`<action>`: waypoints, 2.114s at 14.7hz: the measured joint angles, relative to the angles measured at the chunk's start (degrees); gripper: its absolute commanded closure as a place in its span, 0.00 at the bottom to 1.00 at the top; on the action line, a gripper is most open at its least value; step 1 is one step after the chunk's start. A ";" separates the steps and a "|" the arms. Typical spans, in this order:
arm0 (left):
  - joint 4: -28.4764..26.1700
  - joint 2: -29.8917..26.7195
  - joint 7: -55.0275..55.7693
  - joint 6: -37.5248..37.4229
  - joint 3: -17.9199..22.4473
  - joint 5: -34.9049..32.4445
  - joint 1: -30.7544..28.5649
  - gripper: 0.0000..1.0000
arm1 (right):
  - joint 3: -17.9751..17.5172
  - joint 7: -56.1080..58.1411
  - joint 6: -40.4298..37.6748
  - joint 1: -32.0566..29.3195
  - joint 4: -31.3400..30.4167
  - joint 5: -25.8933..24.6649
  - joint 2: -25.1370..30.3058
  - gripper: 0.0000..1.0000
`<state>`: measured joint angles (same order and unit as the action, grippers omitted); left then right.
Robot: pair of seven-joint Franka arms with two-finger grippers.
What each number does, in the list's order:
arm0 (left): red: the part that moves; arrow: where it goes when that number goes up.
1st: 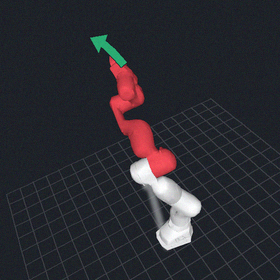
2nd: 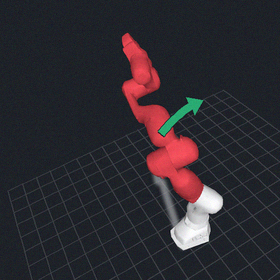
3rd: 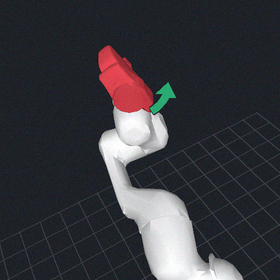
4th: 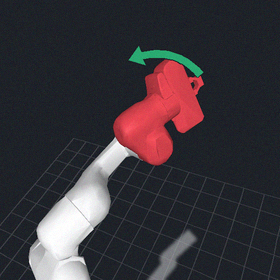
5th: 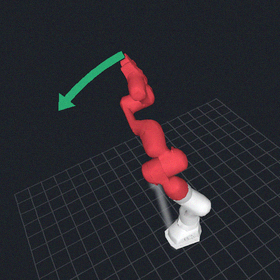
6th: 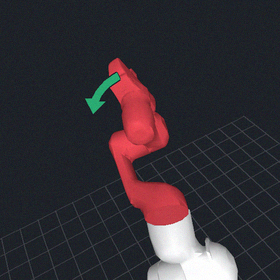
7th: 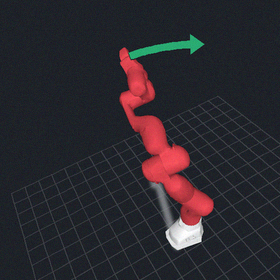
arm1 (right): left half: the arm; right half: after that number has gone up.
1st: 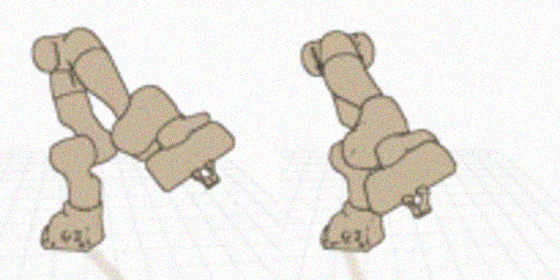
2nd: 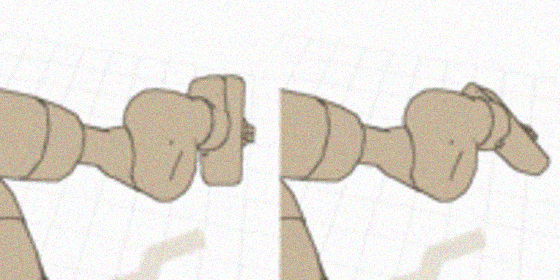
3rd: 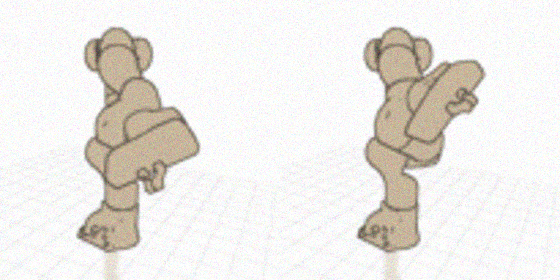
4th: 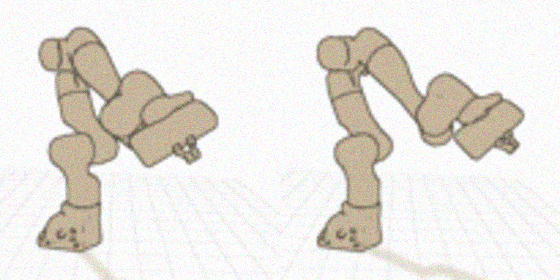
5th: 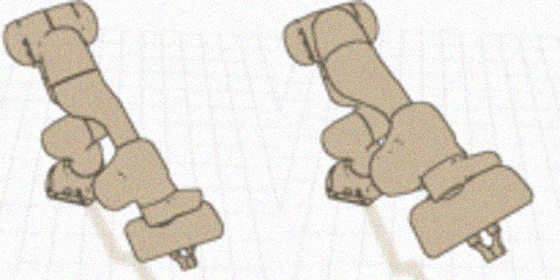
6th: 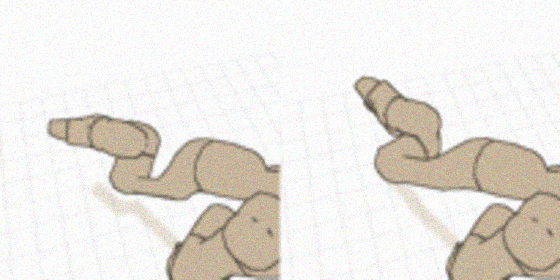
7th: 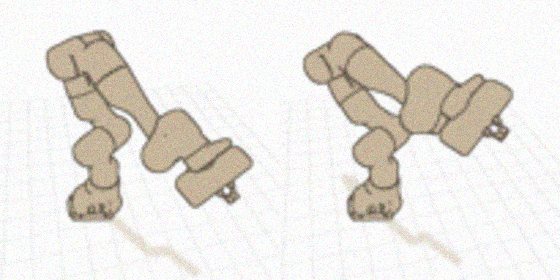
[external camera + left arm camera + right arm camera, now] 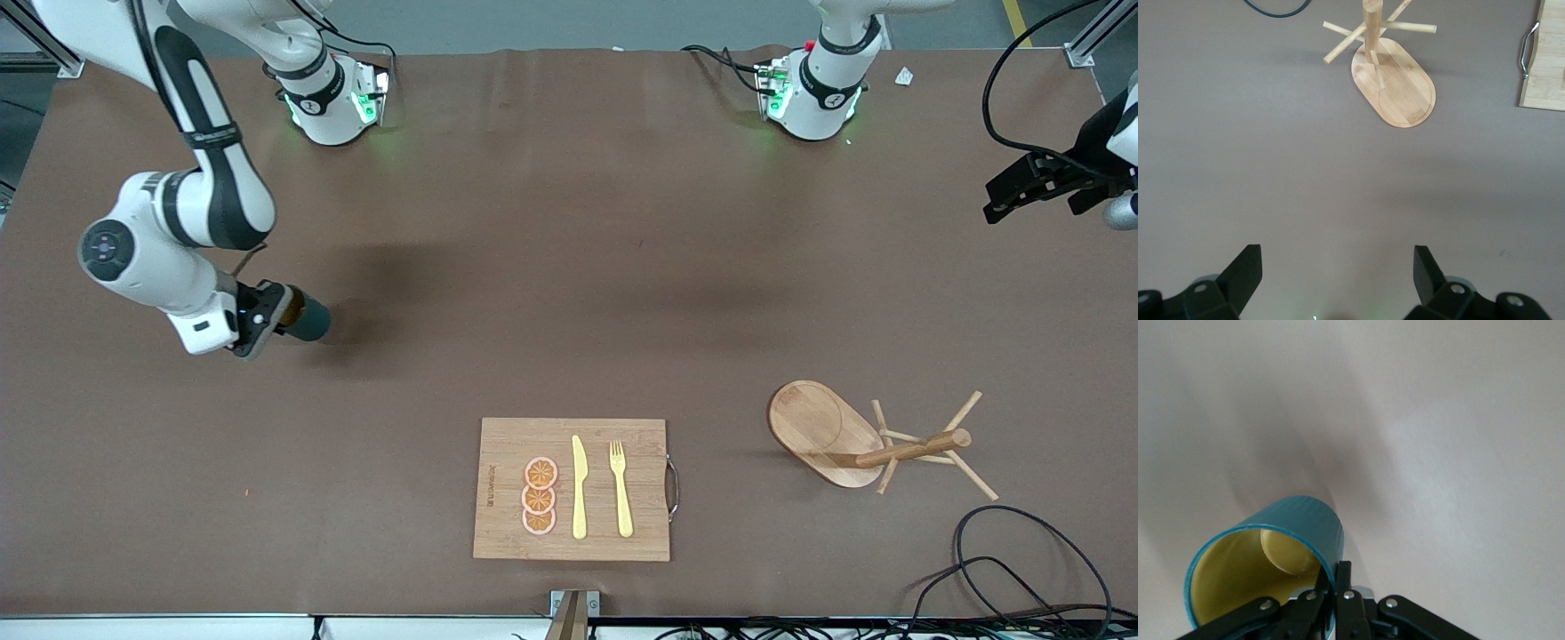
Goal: Transfer cup from left to right arm and place
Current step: 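Carry the teal mug sideways with the right gripper and lower it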
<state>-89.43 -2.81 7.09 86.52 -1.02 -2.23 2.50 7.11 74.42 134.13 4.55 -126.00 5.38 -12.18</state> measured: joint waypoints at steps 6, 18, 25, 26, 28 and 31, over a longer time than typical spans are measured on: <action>-0.45 -0.03 -0.43 -0.02 -0.01 0.00 -0.37 0.00 | -0.31 5.30 2.21 -2.59 -4.22 -5.29 1.86 1.00; -0.87 -0.03 -0.31 -0.02 -3.77 0.28 -0.08 0.00 | -0.38 9.71 13.12 -3.08 -13.00 -5.60 3.52 0.89; -1.71 -0.04 -0.31 0.06 -4.40 1.80 -0.08 0.00 | -0.52 12.95 13.55 -3.39 -12.98 -5.62 3.54 0.40; -1.71 -0.05 -0.32 0.06 -4.40 1.86 -0.08 0.00 | -0.55 13.02 13.60 -3.39 -12.90 -5.62 3.56 0.07; -1.73 -0.05 -0.41 0.06 -4.40 1.87 -0.10 0.00 | -0.57 13.07 13.52 -3.39 -12.50 -5.62 3.66 0.00; -1.73 -0.06 -0.42 0.06 -4.40 1.87 -0.22 0.00 | -0.57 13.06 9.51 -3.39 -10.79 -5.62 4.19 0.00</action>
<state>-91.16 -2.87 6.68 86.58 -5.42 -0.36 2.28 6.54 87.48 143.63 1.16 -136.79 -0.24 -7.99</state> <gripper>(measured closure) 0.000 0.414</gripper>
